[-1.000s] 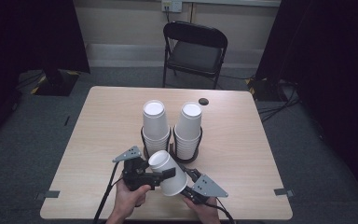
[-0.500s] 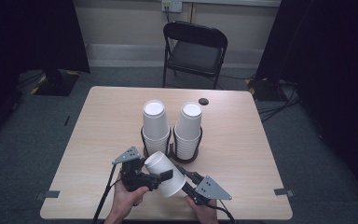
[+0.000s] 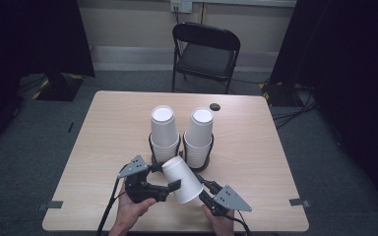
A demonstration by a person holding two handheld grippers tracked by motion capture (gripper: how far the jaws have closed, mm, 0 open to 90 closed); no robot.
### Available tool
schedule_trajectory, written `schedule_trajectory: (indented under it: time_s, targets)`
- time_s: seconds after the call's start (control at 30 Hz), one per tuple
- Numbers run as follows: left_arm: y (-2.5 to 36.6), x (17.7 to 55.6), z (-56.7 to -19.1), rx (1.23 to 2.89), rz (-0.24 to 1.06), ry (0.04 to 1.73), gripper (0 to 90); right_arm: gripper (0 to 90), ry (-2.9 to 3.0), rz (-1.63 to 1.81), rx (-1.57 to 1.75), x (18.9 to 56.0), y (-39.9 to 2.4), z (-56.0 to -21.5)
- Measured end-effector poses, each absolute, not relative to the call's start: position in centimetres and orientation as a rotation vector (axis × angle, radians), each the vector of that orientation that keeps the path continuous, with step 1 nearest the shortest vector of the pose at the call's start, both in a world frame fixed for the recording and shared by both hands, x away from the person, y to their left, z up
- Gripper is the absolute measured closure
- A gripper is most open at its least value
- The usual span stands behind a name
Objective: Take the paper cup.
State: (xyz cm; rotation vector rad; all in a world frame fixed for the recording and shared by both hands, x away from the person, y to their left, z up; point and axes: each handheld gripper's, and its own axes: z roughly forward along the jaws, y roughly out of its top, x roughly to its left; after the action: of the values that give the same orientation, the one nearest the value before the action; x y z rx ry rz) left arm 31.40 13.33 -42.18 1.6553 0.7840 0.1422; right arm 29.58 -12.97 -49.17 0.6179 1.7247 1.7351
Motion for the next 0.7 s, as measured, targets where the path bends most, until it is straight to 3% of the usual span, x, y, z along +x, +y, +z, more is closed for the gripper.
schedule_trajectory:
  time_s: [0.17, 0.43, 0.7]
  targets:
    - [13.8, 31.3, -42.4, 1.664, 0.214, 0.789, 15.6, 85.8, 1.762, 1.711, 0.697, 29.8, -13.2, -49.2]
    - [15.0, 31.3, -42.7, 1.629, 0.324, 0.850, 15.2, 85.7, 1.790, 1.696, 0.735, 29.6, -13.7, -48.9]
    - [16.3, 31.3, -43.4, 1.621, 0.355, 0.817, 15.8, 85.7, 1.881, 1.644, 0.750, 29.7, -13.5, -48.2]
